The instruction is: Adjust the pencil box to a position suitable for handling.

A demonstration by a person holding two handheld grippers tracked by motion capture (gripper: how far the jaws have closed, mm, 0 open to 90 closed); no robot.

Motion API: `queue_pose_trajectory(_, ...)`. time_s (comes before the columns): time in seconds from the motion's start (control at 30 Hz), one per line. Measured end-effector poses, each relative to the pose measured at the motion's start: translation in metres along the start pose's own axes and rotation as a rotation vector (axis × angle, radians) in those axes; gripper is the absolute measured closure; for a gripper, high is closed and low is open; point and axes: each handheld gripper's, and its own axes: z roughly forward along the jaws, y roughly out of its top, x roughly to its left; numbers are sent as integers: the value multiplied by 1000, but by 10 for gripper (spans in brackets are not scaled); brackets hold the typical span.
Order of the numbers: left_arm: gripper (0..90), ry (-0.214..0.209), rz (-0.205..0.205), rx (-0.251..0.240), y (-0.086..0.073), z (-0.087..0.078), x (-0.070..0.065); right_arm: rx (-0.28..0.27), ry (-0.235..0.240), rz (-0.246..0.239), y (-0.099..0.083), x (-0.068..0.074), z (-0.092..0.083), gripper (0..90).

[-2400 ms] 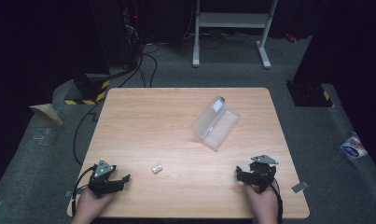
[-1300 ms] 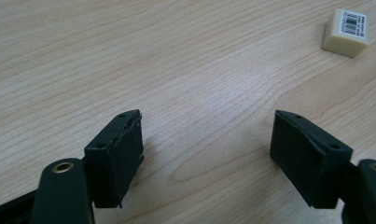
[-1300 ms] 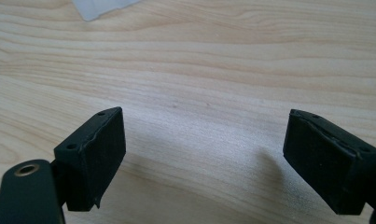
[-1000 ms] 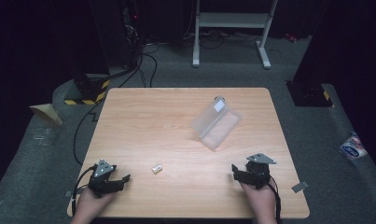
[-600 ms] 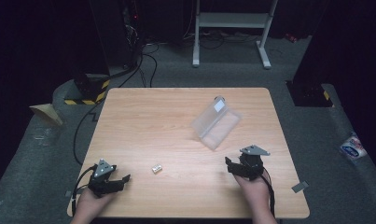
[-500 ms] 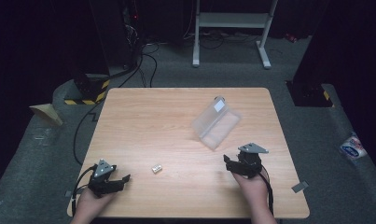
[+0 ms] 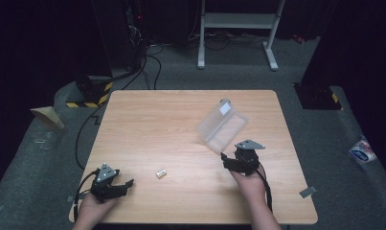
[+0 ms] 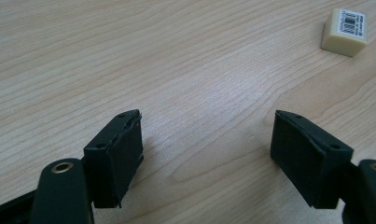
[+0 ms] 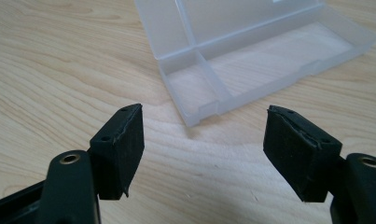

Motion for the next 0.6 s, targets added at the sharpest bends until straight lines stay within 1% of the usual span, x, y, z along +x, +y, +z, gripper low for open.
queue_pose_trajectory(0.07,253,0,1,0,0,0,0,-7,8,-7,4,2,3,299)
queue_pose_trajectory(0.13,253,0,1,0,0,0,0,-11,19,-13,8,3,6,330)
queue_pose_trajectory(0.2,253,0,1,0,0,0,0,-8,19,-15,10,4,11,329)
queue_pose_trajectory(0.27,253,0,1,0,0,0,0,1,29,-11,12,3,17,351)
queue_pose_trajectory(0.33,253,-1,1,0,0,0,0,12,29,-9,12,3,25,385)
queue_pose_trajectory(0.4,253,-1,1,0,0,0,0,16,41,-1,12,2,31,408)
queue_pose_trajectory(0.43,253,-1,-1,0,0,0,0,21,47,8,11,2,33,440)
queue_pose_trajectory(0.47,253,0,0,0,0,0,0,28,57,11,11,1,36,504)
queue_pose_trajectory(0.5,253,0,1,0,0,0,0,34,63,6,10,2,38,513)
queue_pose_trajectory(0.6,253,0,6,0,0,0,1,37,47,-13,10,5,43,538)
